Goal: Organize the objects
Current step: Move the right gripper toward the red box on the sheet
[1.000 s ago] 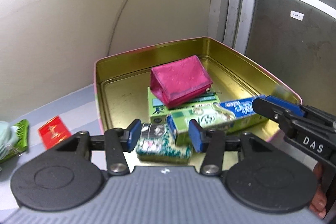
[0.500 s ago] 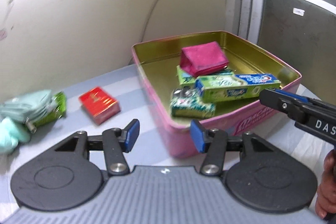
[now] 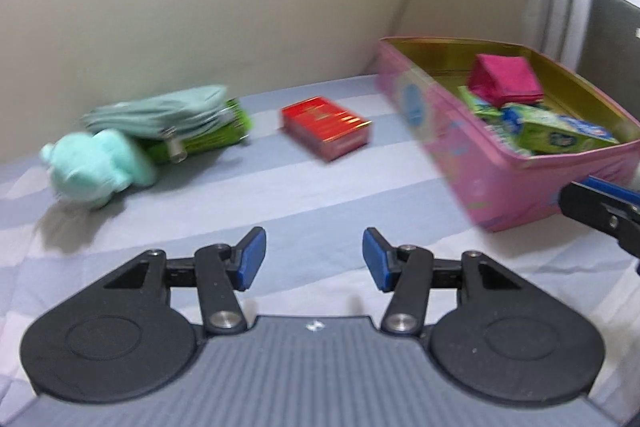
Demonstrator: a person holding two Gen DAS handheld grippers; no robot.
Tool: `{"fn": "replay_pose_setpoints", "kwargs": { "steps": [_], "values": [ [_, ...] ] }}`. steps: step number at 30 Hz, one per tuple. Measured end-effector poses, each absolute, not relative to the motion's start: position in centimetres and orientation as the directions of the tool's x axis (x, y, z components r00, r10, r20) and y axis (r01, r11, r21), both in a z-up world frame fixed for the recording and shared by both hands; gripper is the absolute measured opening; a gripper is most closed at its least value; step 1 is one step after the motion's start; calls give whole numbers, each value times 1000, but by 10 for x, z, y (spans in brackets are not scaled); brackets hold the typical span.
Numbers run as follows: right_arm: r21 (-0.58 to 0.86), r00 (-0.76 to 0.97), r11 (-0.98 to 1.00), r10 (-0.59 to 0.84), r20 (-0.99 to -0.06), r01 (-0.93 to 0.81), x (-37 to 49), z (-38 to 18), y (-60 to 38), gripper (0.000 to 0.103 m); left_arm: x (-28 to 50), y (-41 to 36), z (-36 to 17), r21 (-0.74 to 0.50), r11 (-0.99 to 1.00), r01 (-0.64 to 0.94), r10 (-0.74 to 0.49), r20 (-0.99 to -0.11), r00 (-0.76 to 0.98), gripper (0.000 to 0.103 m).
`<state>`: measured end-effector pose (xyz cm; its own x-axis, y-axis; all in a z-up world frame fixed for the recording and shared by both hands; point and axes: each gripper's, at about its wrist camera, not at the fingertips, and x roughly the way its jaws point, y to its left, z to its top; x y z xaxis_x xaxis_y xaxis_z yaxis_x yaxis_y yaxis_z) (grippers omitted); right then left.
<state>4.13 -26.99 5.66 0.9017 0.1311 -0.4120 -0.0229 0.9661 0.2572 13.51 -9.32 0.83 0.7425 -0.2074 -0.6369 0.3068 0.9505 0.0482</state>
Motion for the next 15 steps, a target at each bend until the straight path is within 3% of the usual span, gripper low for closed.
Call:
{"fn": "replay_pose_setpoints", "kwargs": {
  "steps": [12, 15],
  "values": [
    [183, 834, 976, 195, -516, -115, 60, 35, -207, 41, 157, -28, -13, 54, 982, 179, -101, -650, 753, 57],
    [163, 819, 977, 203, -537, -134, 66, 31, -194, 42, 162, -13, -14, 29, 988, 155, -100, -644, 758, 61]
  ]
}}
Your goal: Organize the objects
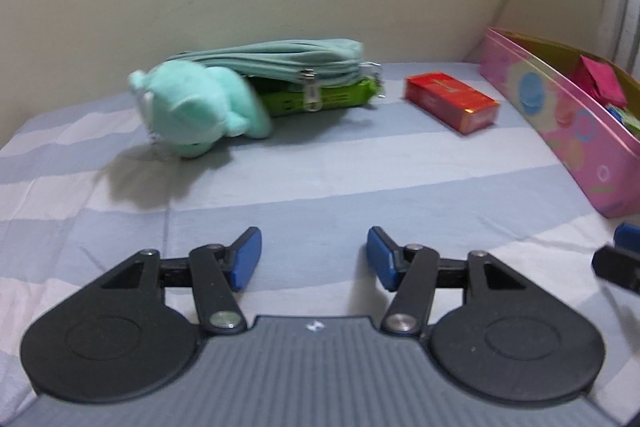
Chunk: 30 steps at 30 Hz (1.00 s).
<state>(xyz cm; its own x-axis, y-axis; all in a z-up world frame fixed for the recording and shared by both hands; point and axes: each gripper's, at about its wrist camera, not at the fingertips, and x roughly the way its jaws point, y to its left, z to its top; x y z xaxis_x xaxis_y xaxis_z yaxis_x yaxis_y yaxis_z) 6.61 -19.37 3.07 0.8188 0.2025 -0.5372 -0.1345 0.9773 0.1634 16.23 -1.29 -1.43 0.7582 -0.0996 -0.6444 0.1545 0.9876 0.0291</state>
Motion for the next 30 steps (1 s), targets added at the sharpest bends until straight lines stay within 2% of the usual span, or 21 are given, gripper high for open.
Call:
{"fn": "replay_pose_setpoints", "kwargs": {
  "steps": [3, 8, 11, 16, 20, 22, 26, 30],
  "values": [
    [142, 805, 978, 206, -556, -152, 75, 26, -180, 42, 166, -1, -16, 9, 991, 136, -99, -637, 764, 61],
    [88, 791, 978, 203, -578, -187, 97, 19, -160, 50, 170, 14, -17, -40, 993, 109, -110, -625, 773, 61],
    [58, 793, 981, 183, -582, -184, 125, 20, -156, 50, 169, 18, -16, -63, 992, 113, -128, -622, 773, 64],
    [-46, 827, 985, 113, -551, -166, 185, 32, -152, 52, 169, 14, -17, -52, 991, 127, -132, -621, 773, 68],
    [-108, 824, 988, 30, -566, -110, 237, 30, -151, 55, 168, 15, -17, -55, 990, 131, -137, -621, 772, 69],
    [-101, 806, 991, 14, -592, -91, 261, 26, -153, 58, 168, 14, -17, -55, 989, 136, -140, -623, 769, 71],
    [-107, 771, 992, -12, -637, -73, 292, 17, -157, 73, 169, 12, -17, -50, 988, 147, -145, -628, 765, 73],
    [-79, 738, 995, -5, -675, -66, 302, 4, -161, 69, 169, 13, -16, -55, 987, 150, -151, -628, 763, 73]
  ]
}}
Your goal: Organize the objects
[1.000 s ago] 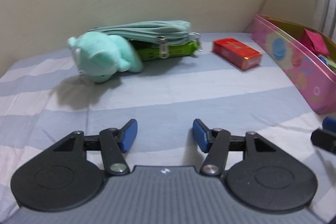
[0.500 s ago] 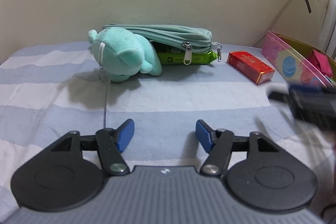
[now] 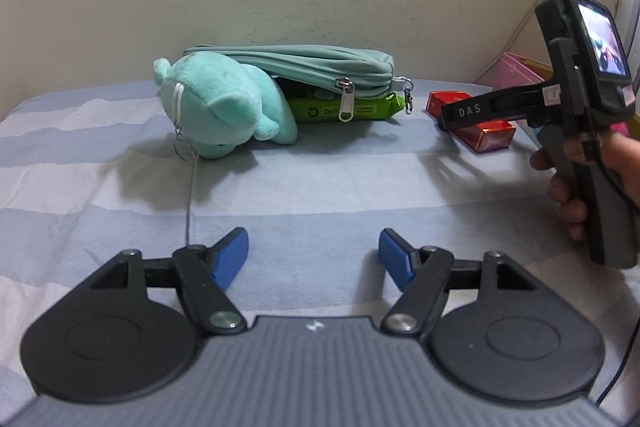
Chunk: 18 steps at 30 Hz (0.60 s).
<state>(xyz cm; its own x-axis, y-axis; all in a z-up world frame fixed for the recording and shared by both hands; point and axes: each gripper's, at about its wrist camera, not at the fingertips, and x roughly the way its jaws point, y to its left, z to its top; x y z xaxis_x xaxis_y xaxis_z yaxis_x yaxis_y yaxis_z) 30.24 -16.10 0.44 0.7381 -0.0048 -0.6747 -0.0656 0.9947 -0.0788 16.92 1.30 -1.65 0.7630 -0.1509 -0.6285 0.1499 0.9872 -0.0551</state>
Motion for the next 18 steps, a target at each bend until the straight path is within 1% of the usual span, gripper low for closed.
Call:
{"fn": "replay_pose_setpoints", "kwargs": {
  "steps": [1, 2, 4, 8, 13, 18],
  "values": [
    [-64, 738, 996, 8, -675, -70, 301, 4, -162, 60, 170, 13, -16, -58, 987, 150, -153, -629, 762, 73],
    [-39, 736, 996, 34, -676, -81, 299, 4, -164, 57, 170, 14, -17, -62, 987, 151, -156, -629, 762, 74],
    [-20, 731, 995, 55, -680, -94, 289, 5, -165, 57, 170, 15, -16, -72, 986, 152, -164, -629, 760, 76],
    [-27, 725, 979, 131, -676, -202, 249, 6, -157, 57, 170, 15, -16, -70, 986, 155, -164, -629, 760, 76],
    [-21, 691, 934, 249, -678, -358, 172, 5, -154, 58, 169, 13, -17, -53, 986, 160, -157, -628, 763, 76],
    [-28, 676, 901, 304, -671, -433, 96, 3, -159, 58, 168, 11, -18, -38, 986, 160, -149, -625, 767, 77]
  ]
}}
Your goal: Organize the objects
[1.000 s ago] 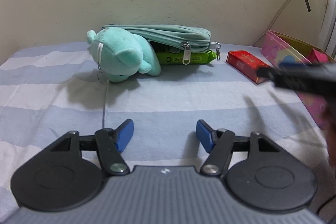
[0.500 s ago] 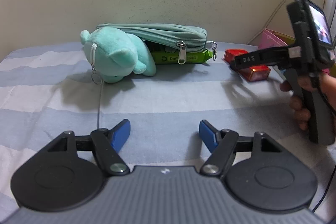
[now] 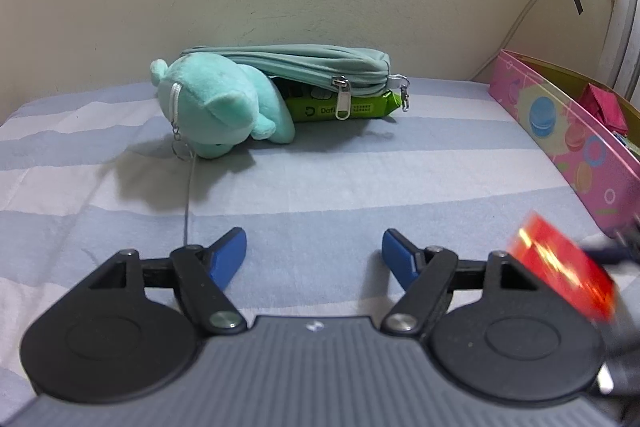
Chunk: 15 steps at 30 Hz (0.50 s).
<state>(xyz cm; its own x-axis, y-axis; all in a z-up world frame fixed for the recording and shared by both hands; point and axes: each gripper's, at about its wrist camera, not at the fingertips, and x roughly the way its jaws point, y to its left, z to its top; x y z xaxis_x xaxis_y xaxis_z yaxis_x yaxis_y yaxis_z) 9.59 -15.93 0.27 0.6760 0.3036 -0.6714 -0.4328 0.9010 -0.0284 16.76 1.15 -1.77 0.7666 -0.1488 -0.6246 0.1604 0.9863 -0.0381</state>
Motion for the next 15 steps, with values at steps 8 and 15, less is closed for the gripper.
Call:
{"fn": "replay_pose_setpoints", "kwargs": {
  "steps": [8, 15],
  "values": [
    [3, 723, 927, 294, -625, -374, 19, -1, -181, 79, 165, 10, -18, -15, 989, 147, -124, -621, 774, 77],
    [22, 747, 937, 293, -597, -349, 1, -6, -192, 79, 164, 10, -19, 5, 991, 134, -102, -620, 778, 77]
  ]
}}
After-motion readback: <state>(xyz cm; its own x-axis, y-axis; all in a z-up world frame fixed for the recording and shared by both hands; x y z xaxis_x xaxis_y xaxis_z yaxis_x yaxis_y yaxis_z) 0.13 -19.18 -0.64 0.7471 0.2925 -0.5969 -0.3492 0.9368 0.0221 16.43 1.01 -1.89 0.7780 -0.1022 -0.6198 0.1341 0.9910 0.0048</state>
